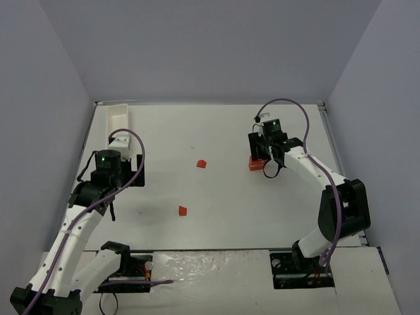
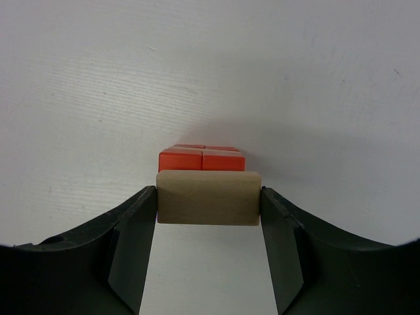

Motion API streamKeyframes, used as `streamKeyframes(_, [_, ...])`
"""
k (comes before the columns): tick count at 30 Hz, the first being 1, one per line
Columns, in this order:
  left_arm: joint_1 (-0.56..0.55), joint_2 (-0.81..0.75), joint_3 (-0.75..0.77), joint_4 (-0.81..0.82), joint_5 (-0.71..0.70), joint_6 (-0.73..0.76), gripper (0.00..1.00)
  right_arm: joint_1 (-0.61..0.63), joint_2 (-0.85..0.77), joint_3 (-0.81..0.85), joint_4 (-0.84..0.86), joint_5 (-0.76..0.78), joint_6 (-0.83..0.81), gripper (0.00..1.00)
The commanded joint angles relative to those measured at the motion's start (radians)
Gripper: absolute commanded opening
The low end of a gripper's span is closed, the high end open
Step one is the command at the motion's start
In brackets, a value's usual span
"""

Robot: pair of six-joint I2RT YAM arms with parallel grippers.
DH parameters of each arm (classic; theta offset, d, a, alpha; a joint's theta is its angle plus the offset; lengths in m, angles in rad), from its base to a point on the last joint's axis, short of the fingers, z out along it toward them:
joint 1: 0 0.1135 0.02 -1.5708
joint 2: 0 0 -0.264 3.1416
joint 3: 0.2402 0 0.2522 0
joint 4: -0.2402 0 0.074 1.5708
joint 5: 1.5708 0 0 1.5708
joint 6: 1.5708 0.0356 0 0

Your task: Build the wood block tower

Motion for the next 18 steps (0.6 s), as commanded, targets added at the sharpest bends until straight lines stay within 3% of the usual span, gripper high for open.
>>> streamKeyframes(1, [0.002, -0.004, 0.015, 0.050, 0.004, 0.009, 0.95, -0.002, -0.008, 0.024, 0.041, 0.005, 0.005, 0.04])
streamKeyframes(18, [0.001, -0.003, 0.015, 0.048, 0.002, 0.009, 0.95, -0.002, -0.012, -0.005, 0.083, -0.008, 0.040, 0.03])
